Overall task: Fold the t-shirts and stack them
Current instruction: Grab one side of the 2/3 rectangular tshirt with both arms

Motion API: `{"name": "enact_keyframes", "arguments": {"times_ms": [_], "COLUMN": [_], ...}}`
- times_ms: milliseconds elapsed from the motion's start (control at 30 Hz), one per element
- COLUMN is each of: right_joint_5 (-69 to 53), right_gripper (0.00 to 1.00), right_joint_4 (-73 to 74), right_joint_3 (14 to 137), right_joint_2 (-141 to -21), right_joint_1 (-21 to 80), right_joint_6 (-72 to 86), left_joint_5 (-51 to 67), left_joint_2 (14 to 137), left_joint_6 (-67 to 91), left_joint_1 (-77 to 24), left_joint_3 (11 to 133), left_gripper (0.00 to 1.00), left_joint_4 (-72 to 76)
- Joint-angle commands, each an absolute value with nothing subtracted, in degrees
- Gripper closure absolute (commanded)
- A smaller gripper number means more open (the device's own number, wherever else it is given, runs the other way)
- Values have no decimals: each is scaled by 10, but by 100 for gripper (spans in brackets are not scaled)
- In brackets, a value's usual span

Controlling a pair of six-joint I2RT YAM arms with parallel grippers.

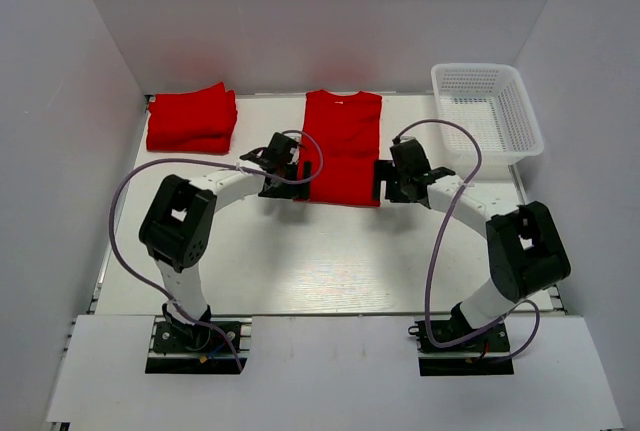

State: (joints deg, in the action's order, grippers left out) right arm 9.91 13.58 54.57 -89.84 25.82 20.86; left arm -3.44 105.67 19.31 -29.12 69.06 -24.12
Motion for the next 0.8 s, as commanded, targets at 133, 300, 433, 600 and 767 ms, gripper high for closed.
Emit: {"name": "enact_keyframes", "arguments": {"times_ms": [133,300,433,600,767], "right_joint_5": [66,57,37,15,-13], "right_gripper": [10,17,40,55,75], "right_joint_4": [120,108,88,70,55], "right_joint_3": [567,568,561,557,555], "right_joint_2": [-946,-969,-980,-991,-998], "right_joint_1": [256,256,257,255,257], "right_joint_6": [223,229,231,231,231], "left_joint_5": [-6,10,30,35,40], "left_joint_2": [1090,1103,1108,1103,1103], "left_joint_6": [182,177,177,187,193], "left_joint_1": [-294,-294,-294,-294,-294], "left_joint_3": [713,713,699,673,662], "left_gripper": [12,28,48,60,68], "left_joint_4": [-215,-202,-195,-178,-178]}}
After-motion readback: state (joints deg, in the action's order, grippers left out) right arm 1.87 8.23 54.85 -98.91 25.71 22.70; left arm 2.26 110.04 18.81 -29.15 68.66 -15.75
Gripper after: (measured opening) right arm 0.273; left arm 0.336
